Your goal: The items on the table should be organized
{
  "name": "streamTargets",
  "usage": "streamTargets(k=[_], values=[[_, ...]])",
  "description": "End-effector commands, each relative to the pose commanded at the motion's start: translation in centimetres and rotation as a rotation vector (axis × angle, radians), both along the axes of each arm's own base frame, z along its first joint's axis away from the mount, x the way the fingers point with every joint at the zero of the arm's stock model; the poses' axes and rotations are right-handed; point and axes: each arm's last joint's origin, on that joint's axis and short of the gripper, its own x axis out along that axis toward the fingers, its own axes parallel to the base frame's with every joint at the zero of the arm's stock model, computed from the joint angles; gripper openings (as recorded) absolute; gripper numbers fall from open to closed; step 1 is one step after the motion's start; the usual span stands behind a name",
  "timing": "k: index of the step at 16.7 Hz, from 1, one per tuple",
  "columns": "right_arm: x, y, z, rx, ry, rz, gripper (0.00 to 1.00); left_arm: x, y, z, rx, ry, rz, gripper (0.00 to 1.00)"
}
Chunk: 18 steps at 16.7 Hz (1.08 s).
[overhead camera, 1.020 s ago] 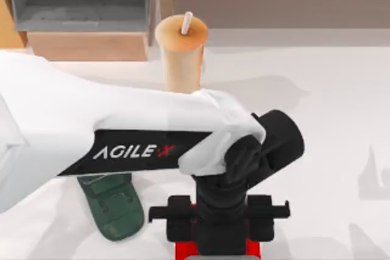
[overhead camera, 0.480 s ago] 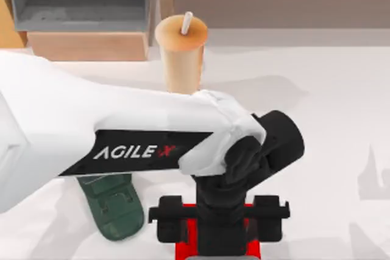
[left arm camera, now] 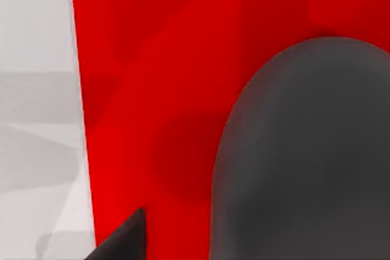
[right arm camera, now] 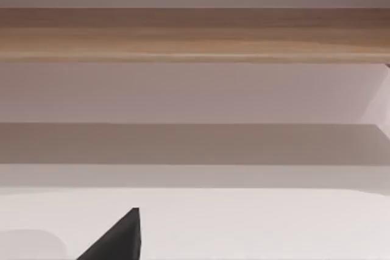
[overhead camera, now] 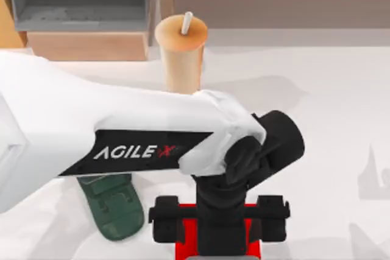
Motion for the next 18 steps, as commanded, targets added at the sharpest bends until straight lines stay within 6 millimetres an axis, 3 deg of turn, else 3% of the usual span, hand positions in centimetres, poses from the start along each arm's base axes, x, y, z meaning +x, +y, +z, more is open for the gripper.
streamTargets(k=[3, 6, 10, 12, 15, 18], values=[[0.0, 0.0, 0.0, 0.000, 0.000, 0.000, 1.00, 1.2, 0.4, 2.9, -0.072, -0.036, 0.096, 1.00], [0.0, 0.0, 0.0, 0.000, 0.000, 0.000, 1.00, 3.3, 2.7, 9.1, -0.231, -0.106, 0.337, 1.00], [0.0, 0.0, 0.0, 0.000, 0.000, 0.000, 1.00, 5.0, 10.2, 18.2, -0.492, -0.179, 0.866, 1.00], [0.0, 0.0, 0.0, 0.000, 0.000, 0.000, 1.00, 4.8, 14.9, 21.1, -0.605, -0.180, 1.203, 1.00], [0.0, 0.0, 0.0, 0.000, 0.000, 0.000, 1.00, 4.0, 21.1, 22.4, -0.713, -0.142, 1.736, 1.00], [0.0, 0.0, 0.0, 0.000, 0.000, 0.000, 1.00, 3.5, 26.1, 20.2, -0.710, -0.086, 2.261, 1.00]])
